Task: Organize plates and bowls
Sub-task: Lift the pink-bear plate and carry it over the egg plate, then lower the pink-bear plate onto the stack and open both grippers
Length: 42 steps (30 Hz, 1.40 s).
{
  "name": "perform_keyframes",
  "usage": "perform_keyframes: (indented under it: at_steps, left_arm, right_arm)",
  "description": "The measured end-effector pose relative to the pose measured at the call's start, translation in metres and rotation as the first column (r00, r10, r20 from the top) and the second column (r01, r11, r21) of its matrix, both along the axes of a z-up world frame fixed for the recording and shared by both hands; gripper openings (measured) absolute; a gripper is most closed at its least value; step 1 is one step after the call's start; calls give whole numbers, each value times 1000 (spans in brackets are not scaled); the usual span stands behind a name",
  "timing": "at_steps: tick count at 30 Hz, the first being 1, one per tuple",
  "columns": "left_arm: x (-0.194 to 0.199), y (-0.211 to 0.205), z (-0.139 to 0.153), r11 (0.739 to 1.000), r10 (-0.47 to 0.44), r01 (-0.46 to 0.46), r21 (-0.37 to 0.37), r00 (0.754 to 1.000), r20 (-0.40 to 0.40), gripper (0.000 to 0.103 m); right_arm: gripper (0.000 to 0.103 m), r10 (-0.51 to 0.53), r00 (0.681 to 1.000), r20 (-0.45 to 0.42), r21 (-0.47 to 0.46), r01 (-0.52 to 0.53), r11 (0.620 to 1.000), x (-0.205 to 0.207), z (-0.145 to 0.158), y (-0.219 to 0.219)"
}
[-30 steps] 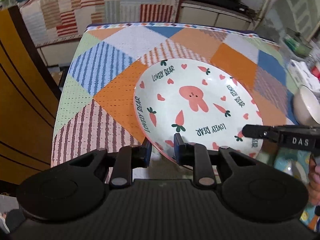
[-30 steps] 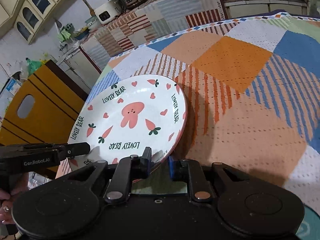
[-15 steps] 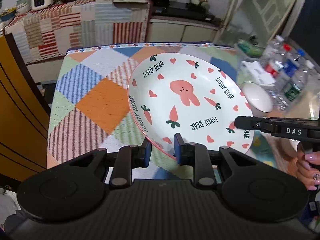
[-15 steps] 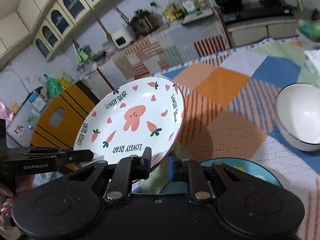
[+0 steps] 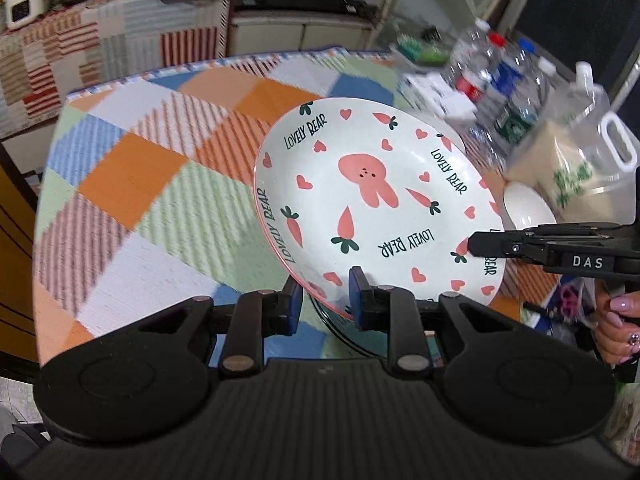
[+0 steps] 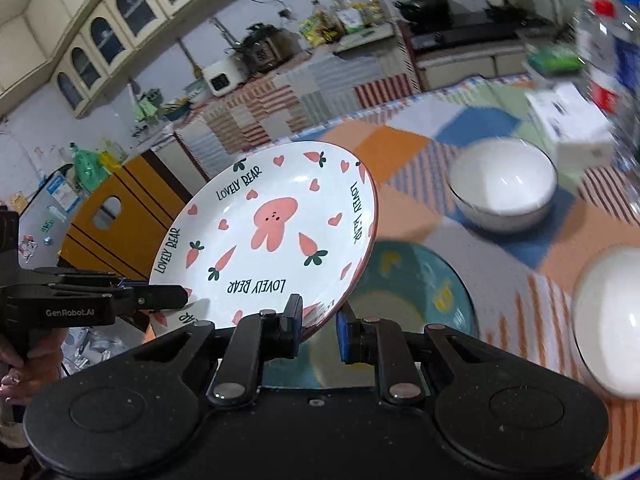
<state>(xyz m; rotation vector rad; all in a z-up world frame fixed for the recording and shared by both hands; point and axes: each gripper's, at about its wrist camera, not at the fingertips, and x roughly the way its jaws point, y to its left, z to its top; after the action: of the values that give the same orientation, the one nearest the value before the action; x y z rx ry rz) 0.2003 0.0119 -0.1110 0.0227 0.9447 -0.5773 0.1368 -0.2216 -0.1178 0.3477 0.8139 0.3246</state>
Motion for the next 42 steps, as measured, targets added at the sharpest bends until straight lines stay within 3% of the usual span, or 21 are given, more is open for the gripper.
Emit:
perform_keyframes:
  at_steps: [7, 18, 29, 36, 42]
  left_arm:
    - [3, -18, -31, 999, -45, 45, -7, 993, -110, 22]
    - [5, -34, -56, 997, -79, 82, 8, 977, -198, 22]
    - [10, -40, -61, 997, -71, 79, 23, 967, -246, 25]
    - [9, -46, -68, 998, 4, 13, 63, 965, -264, 27]
    - [-1, -44, -47, 991, -4, 30, 127, 980, -199, 28]
  right_arm:
    - [22, -48, 997, -66, -16, 47, 999, -19, -26, -15]
    - [22, -93, 982, -163, -50, 86, 995, -29, -51, -24]
    - [26, -168, 954, -250, -166, 128, 978, -16, -45, -10]
    - [32, -170, 970, -176, -384, 91, 919, -15, -46, 19]
    - [33, -177, 982, -67, -457, 128, 880, -30, -39, 24]
